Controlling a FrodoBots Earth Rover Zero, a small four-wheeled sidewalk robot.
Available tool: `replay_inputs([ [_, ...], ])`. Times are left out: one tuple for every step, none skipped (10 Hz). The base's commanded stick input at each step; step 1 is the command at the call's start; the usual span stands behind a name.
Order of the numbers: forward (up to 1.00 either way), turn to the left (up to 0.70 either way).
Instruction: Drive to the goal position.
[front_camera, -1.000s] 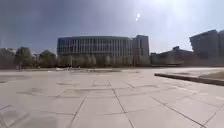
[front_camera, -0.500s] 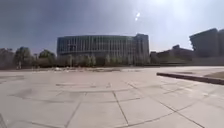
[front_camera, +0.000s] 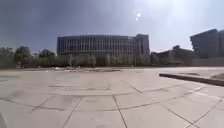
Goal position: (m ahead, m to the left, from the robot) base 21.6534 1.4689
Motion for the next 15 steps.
replay_inputs([
  [0.7, -0.34],
  [0.7, -0.26],
  [0.7, -0.07],
  [0.7, 0.01],
  [0.7, 0.01],
  [0.7, 0.01],
  [0.7, 0.01],
  [0.7, 0.01],
  [0.7, 0.01],
  [0.7, 0.01],
  [0.7, 0.01],
  [0.7, 0.01],
  [0.7, 0.01],
  [0.7, 0.01],
  [0.7, 0.01],
])
